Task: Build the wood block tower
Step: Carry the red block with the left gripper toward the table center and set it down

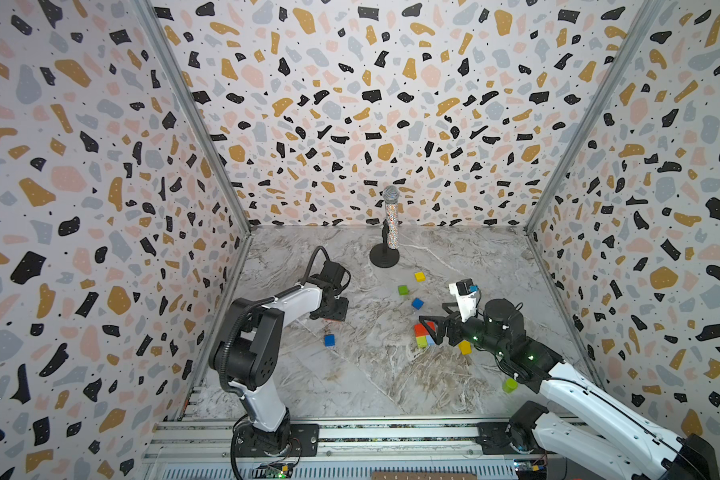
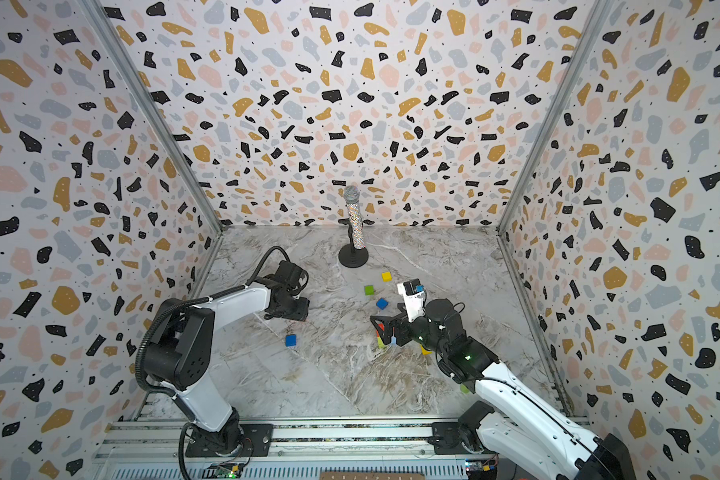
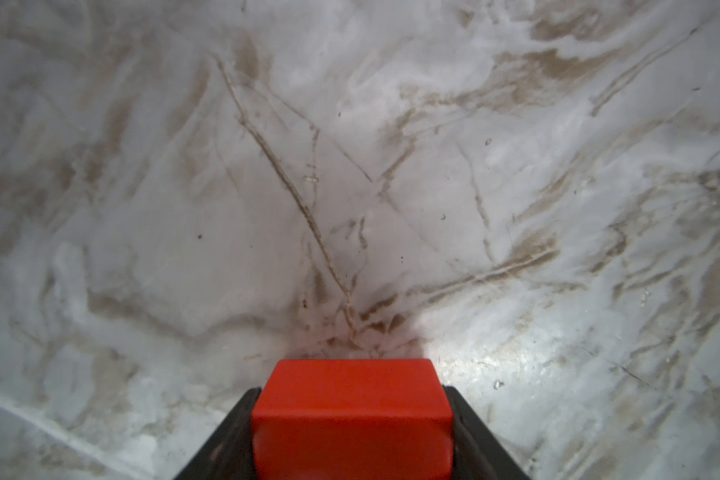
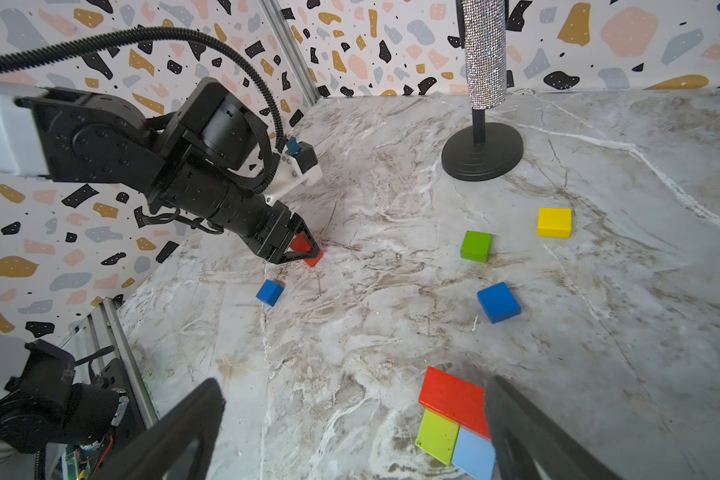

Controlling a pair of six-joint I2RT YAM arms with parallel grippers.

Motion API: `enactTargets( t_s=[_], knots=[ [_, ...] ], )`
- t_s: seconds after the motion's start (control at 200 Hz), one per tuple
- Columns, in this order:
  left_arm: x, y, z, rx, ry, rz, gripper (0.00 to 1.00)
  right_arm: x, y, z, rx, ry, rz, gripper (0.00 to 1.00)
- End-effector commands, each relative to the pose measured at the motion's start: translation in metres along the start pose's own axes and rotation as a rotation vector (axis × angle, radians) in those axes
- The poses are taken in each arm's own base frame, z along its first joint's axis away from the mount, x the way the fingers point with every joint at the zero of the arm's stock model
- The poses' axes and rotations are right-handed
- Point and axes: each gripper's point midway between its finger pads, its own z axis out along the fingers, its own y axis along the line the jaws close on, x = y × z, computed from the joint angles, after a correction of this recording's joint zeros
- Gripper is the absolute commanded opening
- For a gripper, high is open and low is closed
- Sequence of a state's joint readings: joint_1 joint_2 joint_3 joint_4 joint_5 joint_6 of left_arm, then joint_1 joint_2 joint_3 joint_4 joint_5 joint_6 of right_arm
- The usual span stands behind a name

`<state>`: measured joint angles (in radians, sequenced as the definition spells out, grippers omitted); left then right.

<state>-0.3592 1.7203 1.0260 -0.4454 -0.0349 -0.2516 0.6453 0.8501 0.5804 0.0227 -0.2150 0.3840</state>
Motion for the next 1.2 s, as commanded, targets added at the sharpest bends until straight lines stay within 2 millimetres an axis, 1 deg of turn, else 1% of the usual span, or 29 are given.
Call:
enactTargets(
  t_s=[0.0,0.115,0.245,0.38,0.591,0.656,0.776,0.876,1.031,1.111,1.196],
  knots=[
    [0.004,-0.014,-0.007,0.019,-0.031,-0.102,0.51,-0.001,-0.003,0.0,0.011,-0.01,0.005,0.99],
    [0.005,-0.033,-0.01,0.05,-0.059,-0.18,0.5,-0.001,-0.004,0.001,0.018,-0.009,0.006,0.99],
    [0.002,-0.056,-0.019,0.051,-0.091,-0.199,0.5,-0.001,-0.007,0.001,0.031,-0.006,0.007,0.99],
    [0.0,-0.085,-0.026,0.077,-0.119,-0.207,0.51,-0.001,-0.01,0.001,0.045,-0.007,0.008,0.99],
    [0.0,-0.115,-0.018,0.104,-0.121,-0.216,0.52,-0.001,-0.013,0.001,0.06,-0.004,0.012,0.99],
    [-0.004,-0.126,-0.017,0.115,-0.124,-0.201,0.52,-0.001,-0.013,0.001,0.061,-0.004,0.012,0.99],
    [-0.009,-0.136,-0.012,0.113,-0.121,-0.189,0.54,-0.001,-0.014,0.002,0.061,-0.004,0.011,0.99],
    [-0.011,-0.141,-0.006,0.114,-0.113,-0.189,0.56,-0.001,-0.015,0.001,0.066,-0.005,0.009,0.99],
    [-0.01,-0.145,0.001,0.113,-0.096,-0.179,0.6,-0.001,-0.015,0.0,0.068,-0.007,0.007,0.99],
    [-0.012,-0.146,0.001,0.117,-0.098,-0.18,0.65,-0.001,-0.015,0.0,0.068,-0.007,0.008,0.99],
    [-0.014,-0.148,0.0,0.119,-0.098,-0.174,0.74,-0.001,-0.015,-0.001,0.069,-0.009,0.006,0.99]
  ],
)
